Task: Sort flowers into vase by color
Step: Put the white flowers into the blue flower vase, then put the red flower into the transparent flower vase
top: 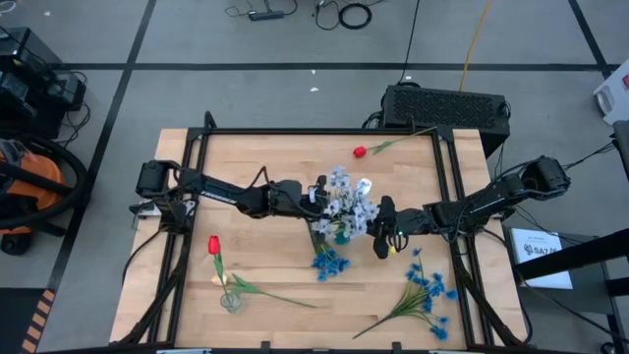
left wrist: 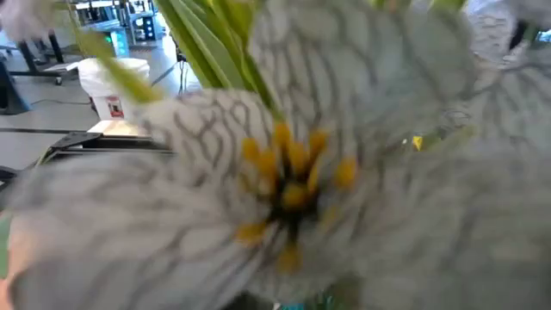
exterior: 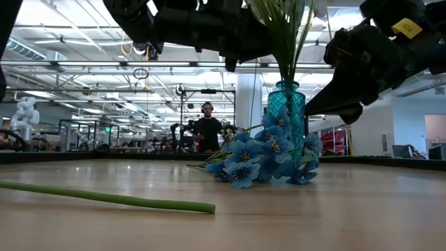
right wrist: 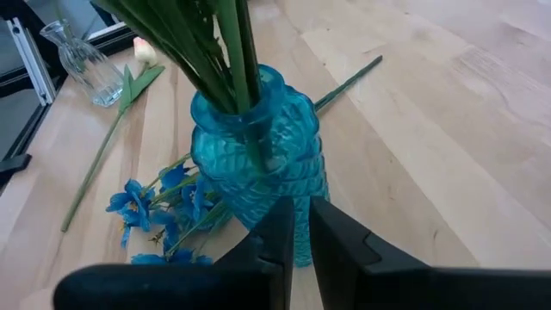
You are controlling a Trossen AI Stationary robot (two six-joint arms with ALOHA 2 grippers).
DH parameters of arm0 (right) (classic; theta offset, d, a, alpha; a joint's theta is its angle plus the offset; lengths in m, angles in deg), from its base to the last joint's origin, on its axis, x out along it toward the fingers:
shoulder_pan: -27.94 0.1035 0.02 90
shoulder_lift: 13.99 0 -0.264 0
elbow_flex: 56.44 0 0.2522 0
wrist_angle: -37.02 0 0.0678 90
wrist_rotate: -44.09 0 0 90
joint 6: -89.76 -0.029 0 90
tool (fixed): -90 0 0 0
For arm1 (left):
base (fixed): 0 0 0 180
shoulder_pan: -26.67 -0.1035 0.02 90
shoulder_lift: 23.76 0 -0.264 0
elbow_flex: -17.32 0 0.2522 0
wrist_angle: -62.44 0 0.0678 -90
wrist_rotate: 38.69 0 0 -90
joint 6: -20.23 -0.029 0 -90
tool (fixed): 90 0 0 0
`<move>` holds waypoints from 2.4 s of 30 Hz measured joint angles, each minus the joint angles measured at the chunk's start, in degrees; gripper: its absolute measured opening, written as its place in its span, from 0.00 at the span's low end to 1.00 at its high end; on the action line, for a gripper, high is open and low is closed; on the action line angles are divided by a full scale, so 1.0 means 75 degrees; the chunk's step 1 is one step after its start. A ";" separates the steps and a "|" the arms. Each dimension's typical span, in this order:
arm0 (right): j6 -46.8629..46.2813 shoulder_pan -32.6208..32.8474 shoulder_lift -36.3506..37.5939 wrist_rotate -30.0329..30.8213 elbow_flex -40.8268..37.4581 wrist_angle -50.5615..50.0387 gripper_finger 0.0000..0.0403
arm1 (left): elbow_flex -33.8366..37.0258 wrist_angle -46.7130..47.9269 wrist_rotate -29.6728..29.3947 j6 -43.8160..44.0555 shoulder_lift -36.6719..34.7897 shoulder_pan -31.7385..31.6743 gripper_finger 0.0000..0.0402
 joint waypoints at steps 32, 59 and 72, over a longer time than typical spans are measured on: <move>-0.0027 -0.0131 0.0280 0.0029 0.0000 -0.0179 0.08 | 0.0009 0.7484 -0.0162 -0.0660 -0.3294 -0.0833 0.40; 0.3434 -0.7216 -0.0519 -0.2214 0.5284 -0.8976 0.08 | 0.3138 0.7700 -0.1652 0.3596 -0.5647 -0.0852 0.40; 0.7223 -0.8201 -0.4026 -0.0978 0.7795 -1.1192 0.14 | 0.3144 0.6773 -0.1730 0.3779 -0.5715 -0.0852 0.40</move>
